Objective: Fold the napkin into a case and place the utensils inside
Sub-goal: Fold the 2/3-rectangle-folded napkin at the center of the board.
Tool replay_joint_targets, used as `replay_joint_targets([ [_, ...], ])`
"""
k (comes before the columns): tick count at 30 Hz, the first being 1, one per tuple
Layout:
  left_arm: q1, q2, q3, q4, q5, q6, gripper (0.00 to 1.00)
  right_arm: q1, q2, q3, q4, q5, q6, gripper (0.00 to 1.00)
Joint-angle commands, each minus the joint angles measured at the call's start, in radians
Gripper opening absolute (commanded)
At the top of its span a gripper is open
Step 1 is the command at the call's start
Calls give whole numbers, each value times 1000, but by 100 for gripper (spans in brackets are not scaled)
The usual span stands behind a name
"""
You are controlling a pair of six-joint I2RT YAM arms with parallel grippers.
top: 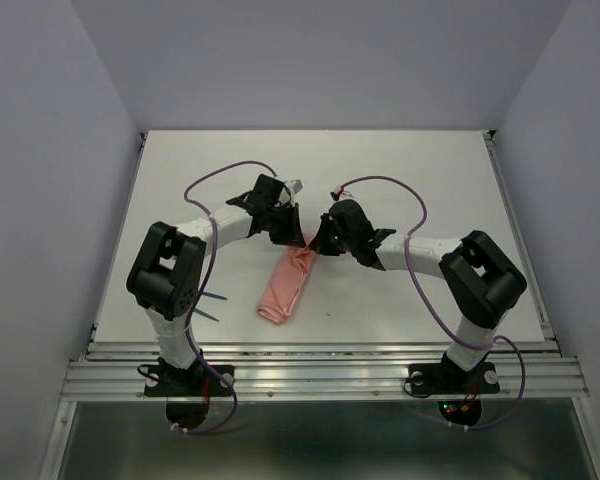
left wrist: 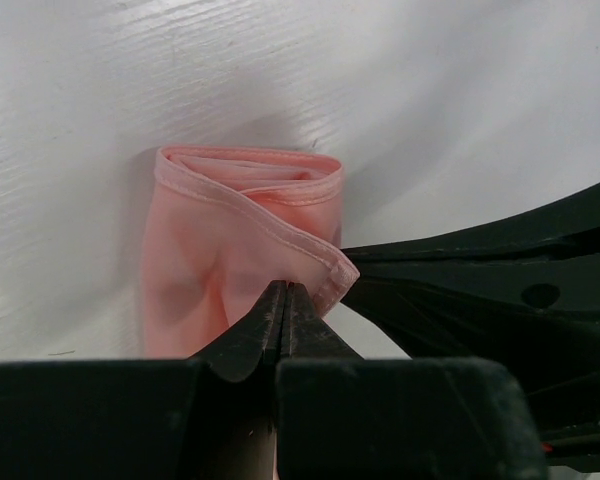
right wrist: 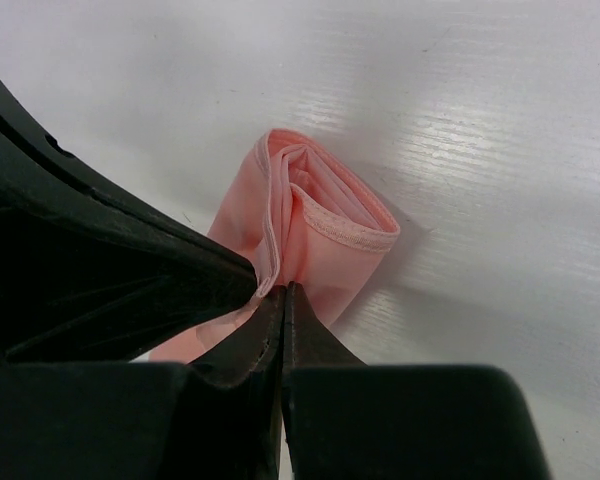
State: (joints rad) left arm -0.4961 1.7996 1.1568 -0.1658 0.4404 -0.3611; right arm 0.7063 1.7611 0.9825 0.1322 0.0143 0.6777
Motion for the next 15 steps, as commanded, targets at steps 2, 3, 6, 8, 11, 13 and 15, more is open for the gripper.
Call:
replay_joint_targets([
  [2, -16, 10, -11, 26, 57, 4, 0, -4, -23, 21, 47, -4, 6, 1],
  [3, -19, 17, -9, 17, 47, 4, 0, -4, -23, 19, 47, -5, 6, 1],
  [6, -24, 40, -6, 0, 23, 10, 0, -4, -28, 18, 47, -2, 8, 1],
  [8, -25, 44, -12, -1, 18, 10, 0, -4, -32, 18, 49, -2, 6, 1],
  [11, -28, 50, -9, 5, 17, 10, 0, -4, -32, 19, 47, -5, 8, 1],
  [13, -33, 58, -5, 8, 14, 10, 0, -4, -32, 21, 47, -5, 10, 1],
  [15, -36, 73, 4, 8, 6, 7, 0, -4, -34, 24, 47, -5, 10, 1],
])
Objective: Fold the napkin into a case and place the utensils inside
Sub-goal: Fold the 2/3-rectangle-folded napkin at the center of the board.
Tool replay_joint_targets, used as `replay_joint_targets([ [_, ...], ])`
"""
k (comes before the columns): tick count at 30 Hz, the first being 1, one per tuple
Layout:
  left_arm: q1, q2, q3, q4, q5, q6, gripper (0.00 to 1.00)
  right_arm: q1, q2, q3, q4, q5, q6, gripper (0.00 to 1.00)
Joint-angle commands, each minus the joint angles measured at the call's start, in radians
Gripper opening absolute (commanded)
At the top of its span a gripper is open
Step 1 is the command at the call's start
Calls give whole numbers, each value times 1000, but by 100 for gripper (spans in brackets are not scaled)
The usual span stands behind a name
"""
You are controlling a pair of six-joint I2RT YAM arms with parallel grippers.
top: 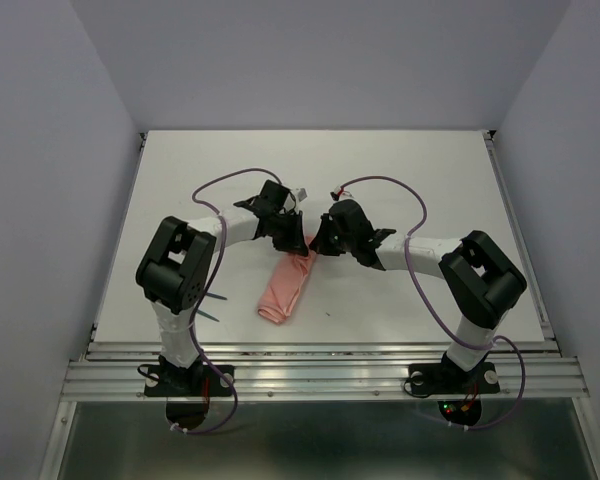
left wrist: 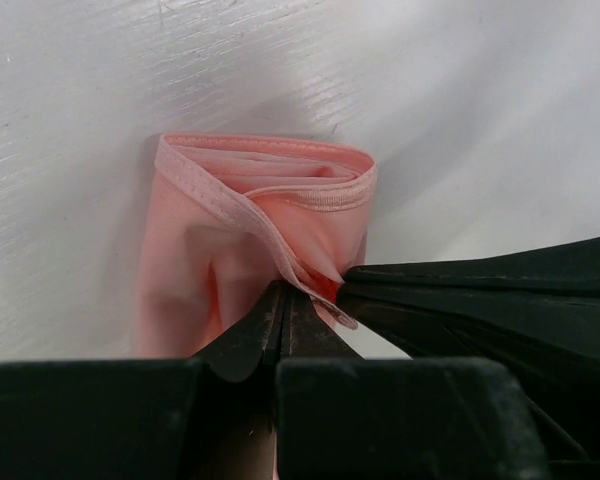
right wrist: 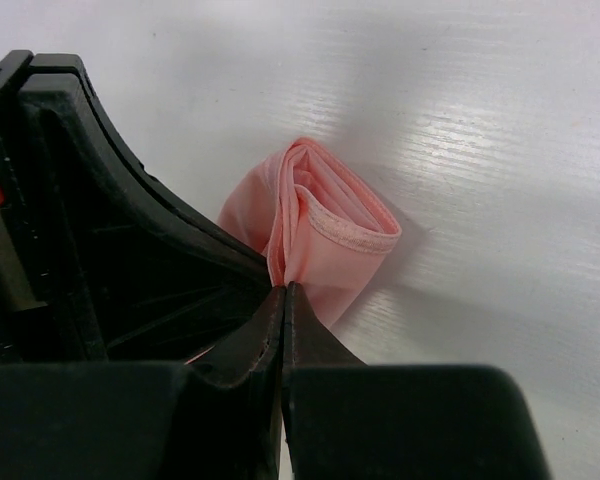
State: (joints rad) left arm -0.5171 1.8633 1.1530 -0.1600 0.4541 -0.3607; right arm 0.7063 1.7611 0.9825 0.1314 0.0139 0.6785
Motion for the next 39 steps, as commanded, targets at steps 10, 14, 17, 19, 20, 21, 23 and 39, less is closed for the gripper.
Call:
replay_joint_targets([
  [10, -26, 59, 30, 17, -35, -32, 0, -4, -51, 18, 50, -35, -2, 1],
  [14, -37, 63, 30, 36, -31, -52, 0, -4, -42, 16, 48, -51, 0, 1],
  [17, -46, 69, 34, 33, -49, -58, 0, -4, -45, 16, 48, -60, -4, 1],
  [19, -47, 71, 33, 34, -57, -63, 0, -4, -48, 18, 45, -66, -8, 1],
  [20, -47, 73, 33, 34, -61, -67, 0, -4, -49, 16, 45, -69, -8, 1],
  [21, -47, 73, 34, 37, -69, -70, 0, -4, -54, 16, 42, -69, -8, 1],
  [23, -47, 71, 33, 42, -72, -76, 0, -4, -51, 16, 34, -69, -10, 1],
  [39, -35, -24, -22, 152, -68, -199, 0, -4, -42, 2, 8, -58, -8, 1],
])
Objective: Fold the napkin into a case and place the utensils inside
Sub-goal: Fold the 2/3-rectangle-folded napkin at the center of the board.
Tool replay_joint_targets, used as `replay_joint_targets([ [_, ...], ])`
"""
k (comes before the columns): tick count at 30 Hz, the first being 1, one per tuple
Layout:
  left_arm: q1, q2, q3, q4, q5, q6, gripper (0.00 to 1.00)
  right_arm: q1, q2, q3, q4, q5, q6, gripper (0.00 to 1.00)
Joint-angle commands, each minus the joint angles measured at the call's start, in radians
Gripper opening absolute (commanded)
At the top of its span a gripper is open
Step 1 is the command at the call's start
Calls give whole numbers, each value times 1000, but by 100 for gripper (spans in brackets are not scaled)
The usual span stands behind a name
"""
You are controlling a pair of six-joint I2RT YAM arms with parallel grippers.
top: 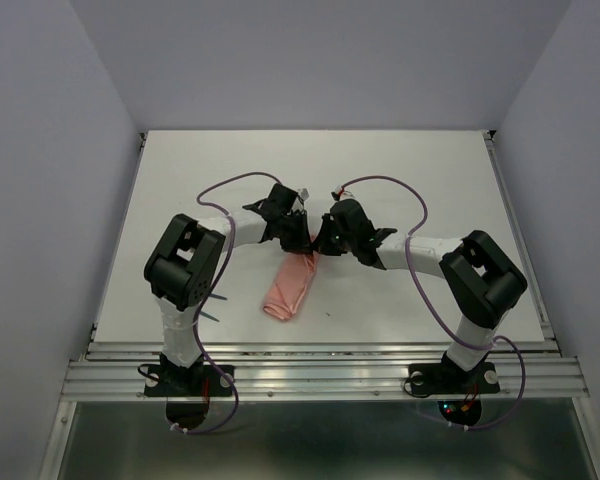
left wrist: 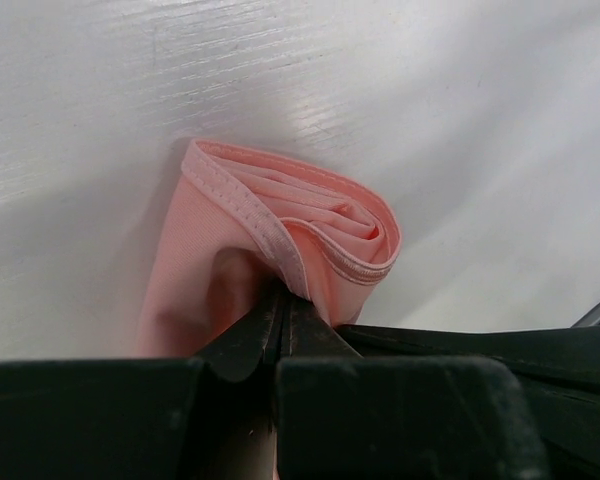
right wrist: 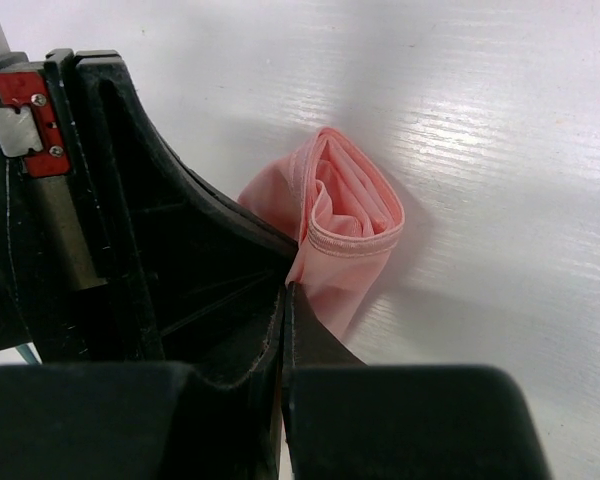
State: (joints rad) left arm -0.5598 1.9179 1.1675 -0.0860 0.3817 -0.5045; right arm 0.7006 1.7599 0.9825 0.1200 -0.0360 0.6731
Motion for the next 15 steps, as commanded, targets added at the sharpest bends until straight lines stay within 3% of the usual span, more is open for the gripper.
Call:
replay_joint_targets([
  [1, 9, -89, -43, 97, 8, -66, 0, 2, -39, 2, 18, -5, -3, 1],
  [15, 44, -208, -157, 172, 28, -183, 0, 2, -34, 8, 3, 31, 0, 1],
])
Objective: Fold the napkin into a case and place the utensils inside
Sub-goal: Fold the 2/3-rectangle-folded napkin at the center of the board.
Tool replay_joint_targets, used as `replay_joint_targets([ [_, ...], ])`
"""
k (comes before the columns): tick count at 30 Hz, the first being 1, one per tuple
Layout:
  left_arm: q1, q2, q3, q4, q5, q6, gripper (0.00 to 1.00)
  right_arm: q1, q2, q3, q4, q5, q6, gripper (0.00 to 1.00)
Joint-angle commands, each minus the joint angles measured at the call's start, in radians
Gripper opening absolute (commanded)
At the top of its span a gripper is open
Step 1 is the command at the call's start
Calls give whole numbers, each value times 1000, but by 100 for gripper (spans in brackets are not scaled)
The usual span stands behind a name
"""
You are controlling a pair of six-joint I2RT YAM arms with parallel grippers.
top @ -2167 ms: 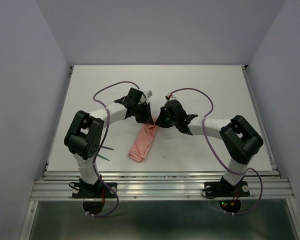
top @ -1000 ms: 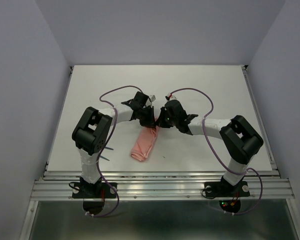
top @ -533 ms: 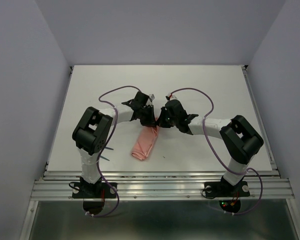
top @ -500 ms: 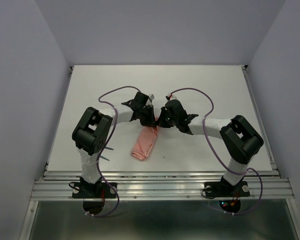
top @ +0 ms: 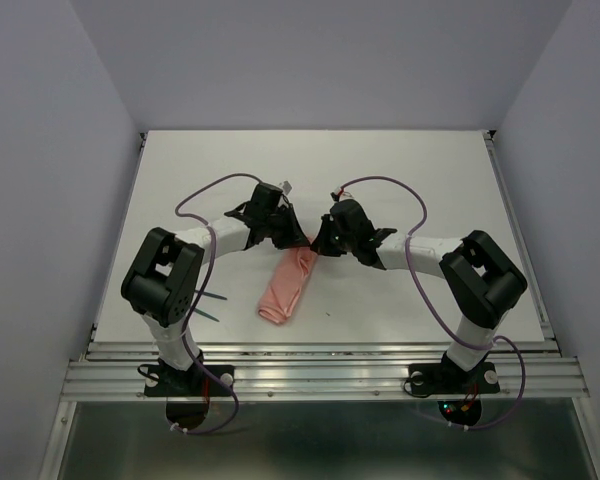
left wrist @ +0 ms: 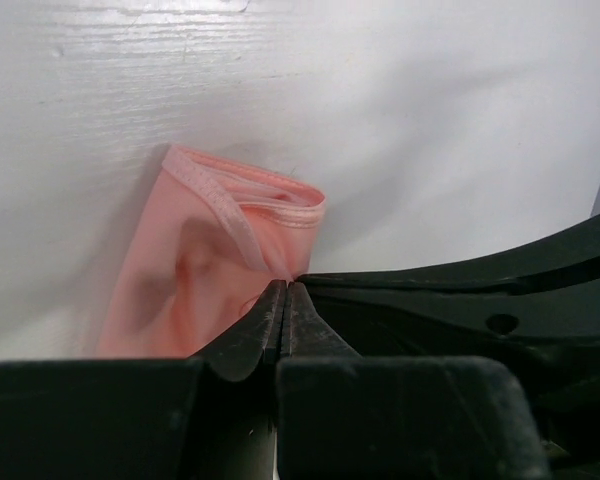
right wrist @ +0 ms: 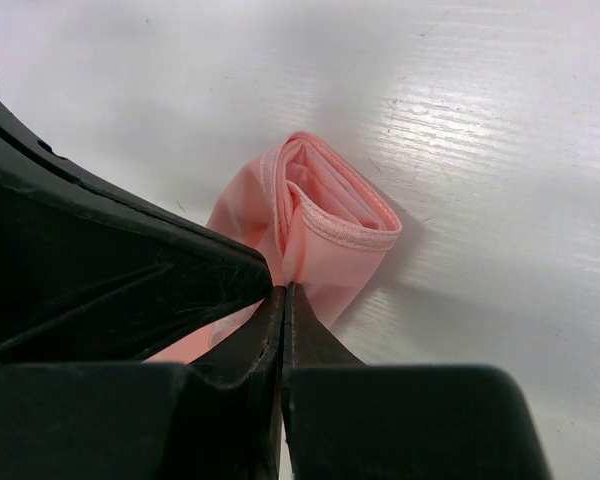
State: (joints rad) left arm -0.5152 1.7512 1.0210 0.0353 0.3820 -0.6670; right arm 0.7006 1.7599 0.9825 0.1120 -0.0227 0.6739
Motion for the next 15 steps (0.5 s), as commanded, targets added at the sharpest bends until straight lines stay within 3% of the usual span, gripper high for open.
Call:
replay_joint_targets([
  [1, 0, -35, -13, 46, 29, -16, 0, 2, -33, 11, 9, 18, 0, 1],
  [15, 0, -4, 21, -101, -18, 124, 0, 2, -36, 21, 2, 18, -4, 1],
])
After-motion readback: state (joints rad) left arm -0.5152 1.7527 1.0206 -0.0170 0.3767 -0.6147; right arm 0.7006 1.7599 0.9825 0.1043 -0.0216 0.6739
